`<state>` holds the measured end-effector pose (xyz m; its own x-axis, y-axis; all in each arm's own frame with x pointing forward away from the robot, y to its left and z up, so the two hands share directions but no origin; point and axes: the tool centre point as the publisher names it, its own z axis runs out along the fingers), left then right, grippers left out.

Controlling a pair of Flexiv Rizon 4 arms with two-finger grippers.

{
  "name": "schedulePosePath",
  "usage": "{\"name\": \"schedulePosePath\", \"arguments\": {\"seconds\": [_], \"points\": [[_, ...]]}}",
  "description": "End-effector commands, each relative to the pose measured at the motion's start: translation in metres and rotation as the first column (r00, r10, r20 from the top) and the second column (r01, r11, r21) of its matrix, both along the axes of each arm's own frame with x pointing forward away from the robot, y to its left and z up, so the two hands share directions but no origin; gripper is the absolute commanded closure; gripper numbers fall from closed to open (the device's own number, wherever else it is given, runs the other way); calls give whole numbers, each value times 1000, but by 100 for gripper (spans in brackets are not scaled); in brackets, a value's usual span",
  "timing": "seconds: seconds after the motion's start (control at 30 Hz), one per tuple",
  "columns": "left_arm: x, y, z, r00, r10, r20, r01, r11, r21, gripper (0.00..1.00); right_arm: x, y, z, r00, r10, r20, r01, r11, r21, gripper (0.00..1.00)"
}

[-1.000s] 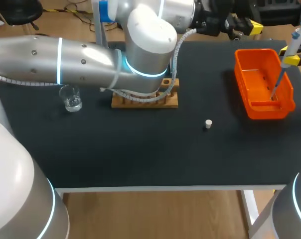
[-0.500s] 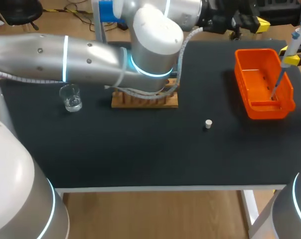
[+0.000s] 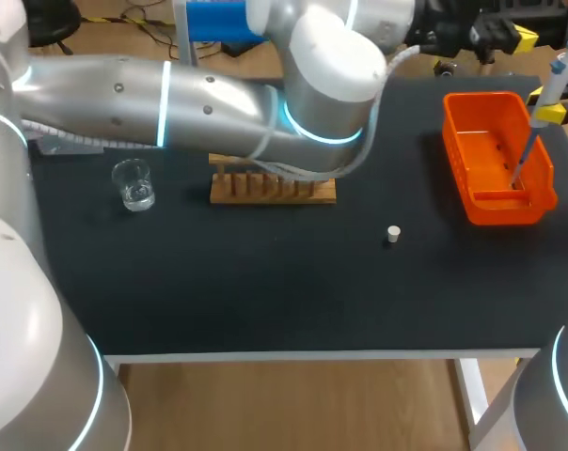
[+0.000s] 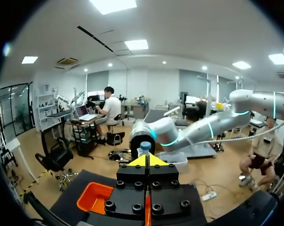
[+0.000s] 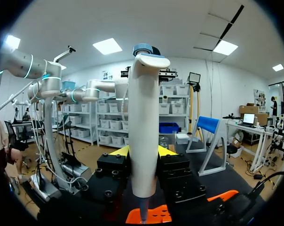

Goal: Invert the test tube, pick up the pipette, mount the tip to pipette, aspirate from beaker and dispense into the tube, eject the tip, return the pipette, and cap with the stopper.

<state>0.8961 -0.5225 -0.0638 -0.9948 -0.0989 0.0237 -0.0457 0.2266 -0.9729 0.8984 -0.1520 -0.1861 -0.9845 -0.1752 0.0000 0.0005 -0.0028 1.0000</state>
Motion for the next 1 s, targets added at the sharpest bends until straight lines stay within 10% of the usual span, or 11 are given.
{"name": "schedulePosePath", "arguments": {"seconds": [0.03, 1.0], "points": [[-3, -16, -3, 999, 35, 2, -35, 999, -14, 100, 2, -2, 0, 1000, 7, 0, -7, 1000, -1, 100], [7, -34, -18, 996, 72, 48, -69, 995, -73, 100, 2, -2, 0, 1000, 7, 0, -7, 1000, -1, 100]]}}
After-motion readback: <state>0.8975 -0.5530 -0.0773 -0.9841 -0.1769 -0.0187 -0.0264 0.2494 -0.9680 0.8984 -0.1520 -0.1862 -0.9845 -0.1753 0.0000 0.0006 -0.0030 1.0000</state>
